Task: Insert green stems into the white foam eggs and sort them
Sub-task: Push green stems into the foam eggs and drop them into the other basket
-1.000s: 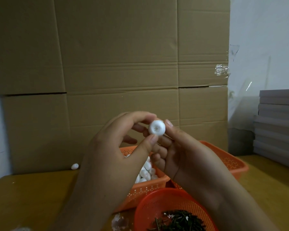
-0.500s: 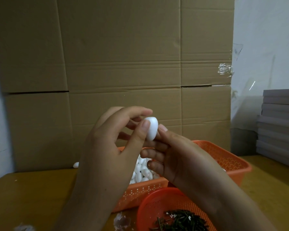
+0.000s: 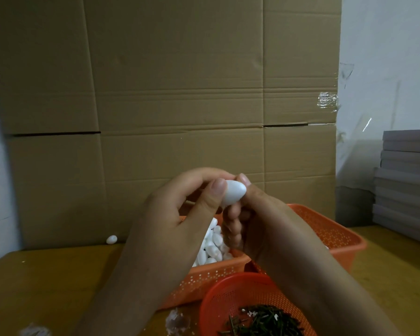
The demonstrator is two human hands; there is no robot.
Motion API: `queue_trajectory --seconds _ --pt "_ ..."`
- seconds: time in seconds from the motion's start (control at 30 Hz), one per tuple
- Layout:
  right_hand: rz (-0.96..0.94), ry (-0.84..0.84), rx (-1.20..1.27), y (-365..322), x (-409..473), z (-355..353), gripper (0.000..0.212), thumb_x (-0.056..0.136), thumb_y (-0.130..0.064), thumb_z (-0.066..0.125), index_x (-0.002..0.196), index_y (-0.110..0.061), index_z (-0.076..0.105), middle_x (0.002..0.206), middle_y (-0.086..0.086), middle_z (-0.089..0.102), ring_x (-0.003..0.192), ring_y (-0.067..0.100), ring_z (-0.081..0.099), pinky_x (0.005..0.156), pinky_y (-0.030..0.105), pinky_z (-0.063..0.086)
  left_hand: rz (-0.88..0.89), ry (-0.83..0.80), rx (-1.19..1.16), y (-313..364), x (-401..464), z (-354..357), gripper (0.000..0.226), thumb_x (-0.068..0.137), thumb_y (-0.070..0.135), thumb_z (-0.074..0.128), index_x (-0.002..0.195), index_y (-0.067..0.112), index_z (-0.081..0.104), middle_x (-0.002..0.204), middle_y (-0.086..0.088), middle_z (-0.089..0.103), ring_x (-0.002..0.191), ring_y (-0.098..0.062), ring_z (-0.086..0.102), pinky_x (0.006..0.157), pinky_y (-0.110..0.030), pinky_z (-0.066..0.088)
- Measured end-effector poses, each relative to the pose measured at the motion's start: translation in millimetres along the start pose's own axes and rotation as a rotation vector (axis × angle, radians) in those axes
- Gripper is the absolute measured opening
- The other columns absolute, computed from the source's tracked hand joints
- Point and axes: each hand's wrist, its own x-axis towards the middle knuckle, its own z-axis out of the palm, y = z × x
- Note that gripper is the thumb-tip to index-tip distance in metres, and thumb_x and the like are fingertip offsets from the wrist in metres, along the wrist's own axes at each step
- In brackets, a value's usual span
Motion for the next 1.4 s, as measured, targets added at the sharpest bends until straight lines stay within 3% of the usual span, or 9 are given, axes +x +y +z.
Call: queue_trajectory --seconds 0.2,0.4,0.63,0.8,0.97,1.03,1.17,1.27,1.4 --pt "-0.238 0.107 -0.138 -2 -4 3 0.029 0.086 -0.033 0.061 0.067 -0.011 0.063 0.06 0.004 0.055 0.055 0.013 0.05 0.055 0.02 0.046 -0.148 -0.01 -0.143 -1 2 -3 0.029 0.079 0.057 0.06 0.083 0.031 0.072 0.073 0.012 0.071 0.066 0.003 0.064 0.061 -0.01 0.048" --pt "-0.379 0.149 -0.305 -2 -6 -1 0.016 0.081 -0.022 0.06 0.079 -0.015 0.074 0.066 -0.002 0.064 0.062 0.009 0.056 0.064 0.021 0.049 -0.273 -0.073 -0.304 -6 2 -6 0.026 0.09 0.045 0.056 0.094 0.026 0.074 0.095 0.003 0.074 0.076 -0.008 0.069 0.064 -0.019 0.052" --pt "-0.612 0.194 -0.778 7 -2 2 0.027 0.083 -0.019 0.072 0.108 -0.028 0.069 0.092 -0.007 0.063 0.087 0.014 0.061 0.072 0.023 0.052 -0.247 -0.001 -0.303 -5 4 -7 0.022 0.086 0.043 0.059 0.086 0.028 0.073 0.086 0.001 0.074 0.074 -0.008 0.067 0.064 -0.02 0.052" --pt "-0.687 0.189 -0.882 13 -1 2 0.03 0.082 -0.025 0.071 0.109 -0.034 0.061 0.094 -0.014 0.061 0.089 0.014 0.061 0.074 0.022 0.05 -0.264 0.029 -0.296 -4 4 -8 0.029 0.077 0.051 0.062 0.082 0.023 0.072 0.081 0.003 0.074 0.065 -0.004 0.064 0.059 -0.019 0.051" --pt "-0.593 0.187 -0.739 12 -2 3 0.015 0.086 -0.038 0.063 0.099 -0.032 0.068 0.088 -0.011 0.069 0.086 0.009 0.066 0.072 0.018 0.051 -0.282 0.028 -0.289 -3 3 -8 0.035 0.083 0.058 0.059 0.086 0.027 0.072 0.073 0.001 0.072 0.062 -0.009 0.063 0.058 -0.018 0.051" --pt "-0.511 0.202 -0.623 11 -2 2 0.022 0.085 -0.044 0.054 0.087 -0.029 0.071 0.076 -0.009 0.068 0.075 0.001 0.063 0.067 0.014 0.049 -0.275 0.059 -0.312 -3 4 -9 0.028 0.085 0.054 0.061 0.087 0.029 0.071 0.075 -0.001 0.072 0.062 -0.01 0.063 0.058 -0.021 0.049" --pt "-0.296 0.173 -0.35 9 1 -1 0.04 0.087 -0.042 0.044 0.073 -0.018 0.072 0.063 0.004 0.06 0.063 0.015 0.057 0.068 0.028 0.049 -0.18 -0.031 -0.3 -1 4 -11 0.017 0.081 0.039 0.062 0.095 0.036 0.071 0.081 0.005 0.071 0.067 -0.004 0.064 0.062 -0.018 0.051" --pt "-0.231 0.158 -0.291 10 1 -3 0.05 0.087 -0.048 0.043 0.08 -0.009 0.072 0.059 0.006 0.058 0.061 0.019 0.055 0.07 0.037 0.047 -0.103 -0.124 -0.218 0 3 -9 0.019 0.08 0.035 0.068 0.099 0.039 0.069 0.09 0.006 0.071 0.076 -0.006 0.068 0.069 -0.019 0.054" --pt "-0.241 0.138 -0.318 9 1 -4 0.054 0.089 -0.053 0.04 0.082 -0.011 0.073 0.06 0.006 0.06 0.061 0.02 0.056 0.063 0.03 0.049 -0.072 -0.064 -0.129 -2 3 -5 0.017 0.079 0.039 0.069 0.095 0.042 0.067 0.091 0.007 0.072 0.079 -0.009 0.07 0.068 -0.023 0.055"
